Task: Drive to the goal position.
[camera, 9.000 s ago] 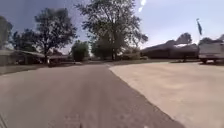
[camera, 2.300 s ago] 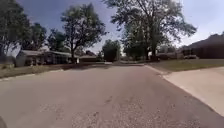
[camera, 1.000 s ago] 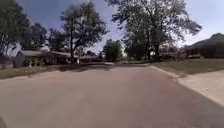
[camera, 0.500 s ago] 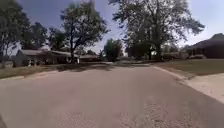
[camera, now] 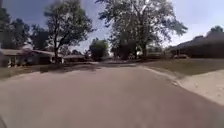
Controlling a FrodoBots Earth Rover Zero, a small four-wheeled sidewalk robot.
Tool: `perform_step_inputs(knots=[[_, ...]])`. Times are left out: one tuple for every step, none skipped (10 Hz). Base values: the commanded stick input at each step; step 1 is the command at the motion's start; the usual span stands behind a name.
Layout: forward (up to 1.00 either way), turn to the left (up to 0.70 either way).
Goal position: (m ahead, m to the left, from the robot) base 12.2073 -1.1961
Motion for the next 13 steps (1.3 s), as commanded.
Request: perform_step_inputs(knots=[[0.70,-0.05],[0.70,0.00],[0.70,0.00],[0.70,0.00],[0.70,0.00],[0.70,0.00],[0.70,0.00],[0.70,0.00],[0.70,0.00],[0.70,0.00],[0.70,0.00],[0.70,0.00],[0.70,0.00]])
